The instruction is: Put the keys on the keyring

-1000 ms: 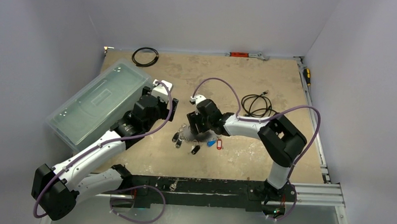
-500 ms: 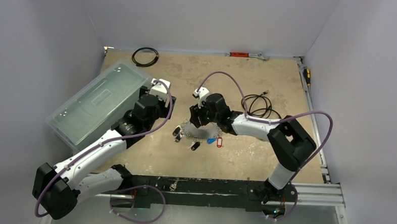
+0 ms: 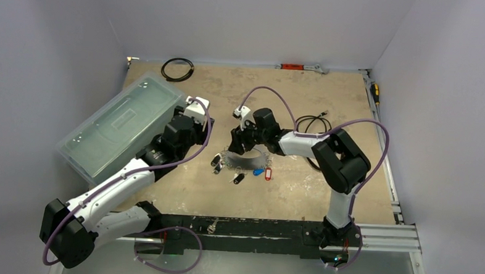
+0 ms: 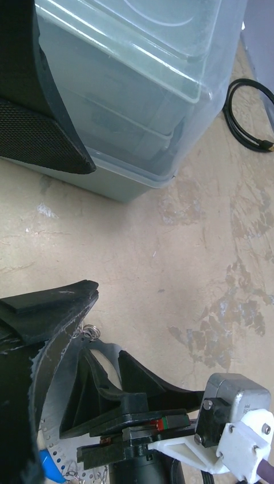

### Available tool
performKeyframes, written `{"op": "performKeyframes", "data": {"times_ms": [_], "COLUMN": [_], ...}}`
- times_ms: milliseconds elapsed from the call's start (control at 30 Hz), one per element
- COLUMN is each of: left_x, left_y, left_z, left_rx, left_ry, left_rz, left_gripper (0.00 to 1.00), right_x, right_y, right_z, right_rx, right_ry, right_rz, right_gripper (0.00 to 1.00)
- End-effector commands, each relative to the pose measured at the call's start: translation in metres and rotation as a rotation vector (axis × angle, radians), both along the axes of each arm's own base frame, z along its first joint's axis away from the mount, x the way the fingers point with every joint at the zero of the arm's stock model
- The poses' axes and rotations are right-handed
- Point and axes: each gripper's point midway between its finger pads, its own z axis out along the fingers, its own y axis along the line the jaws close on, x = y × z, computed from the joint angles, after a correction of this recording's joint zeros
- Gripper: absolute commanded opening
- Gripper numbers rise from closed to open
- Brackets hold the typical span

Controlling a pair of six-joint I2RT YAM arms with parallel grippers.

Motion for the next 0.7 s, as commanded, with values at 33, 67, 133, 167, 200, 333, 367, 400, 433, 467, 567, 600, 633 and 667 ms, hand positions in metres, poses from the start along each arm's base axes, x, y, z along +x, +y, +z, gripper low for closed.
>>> {"op": "performKeyframes", "data": {"times_ms": [33,67,133,167,200,333,367,400,433,467,567,600,633,667], "left_x": [0.006,0.006,0.006,0.006,0.006,0.007,0.007,0.007,0.008,0.008,0.008,0.008,0.008,0.008], "left_y": [-0.011,-0.013,-0.017,-0.019,-0.020,-0.026,-0.027,-0.028,-0.029,-0.030,-0.032,-0.033,-0.033,-0.034], "left_z": [0.019,0.018,0.017,0.016,0.016,0.011,0.010,0.009,0.008,0.008,0.007,0.007,0.006,0.006], "left_rx": [-0.026,-0.029,-0.033,-0.035,-0.036,-0.038,-0.037,-0.037,-0.037,-0.039,-0.043,-0.045,-0.046,-0.046], "left_ry": [-0.036,-0.032,-0.025,-0.021,-0.017,0.016,0.024,0.030,0.035,0.038,0.044,0.045,0.047,0.049], "left_rz": [-0.047,-0.059,-0.077,-0.082,-0.089,-0.105,-0.108,-0.112,-0.112,-0.116,-0.123,-0.126,-0.128,-0.130], "left_gripper": [0.70,0.70,0.71,0.72,0.72,0.75,0.75,0.75,0.75,0.75,0.75,0.75,0.75,0.75], "right_x": [0.008,0.008,0.000,-0.004,-0.010,-0.027,-0.032,-0.040,-0.044,-0.048,-0.054,-0.055,-0.057,-0.057], "right_y": [0.000,-0.006,-0.016,-0.020,-0.024,-0.044,-0.048,-0.052,-0.055,-0.058,-0.066,-0.068,-0.071,-0.074], "right_z": [0.025,0.026,0.029,0.030,0.030,0.025,0.030,0.027,0.029,0.028,0.027,0.027,0.026,0.026], "right_rx": [0.022,0.019,0.024,0.026,0.024,-0.003,0.011,0.013,0.020,0.023,0.012,0.007,0.001,-0.004], "right_ry": [-0.055,-0.064,-0.073,-0.075,-0.067,-0.027,-0.024,-0.009,-0.002,0.009,0.039,0.048,0.058,0.061], "right_rz": [-0.021,-0.050,-0.079,-0.086,-0.087,-0.136,-0.146,-0.151,-0.158,-0.164,-0.200,-0.212,-0.226,-0.248], "right_gripper": [0.62,0.65,0.71,0.83,0.90,0.96,0.96,0.95,0.94,0.92,0.83,0.80,0.77,0.75]}}
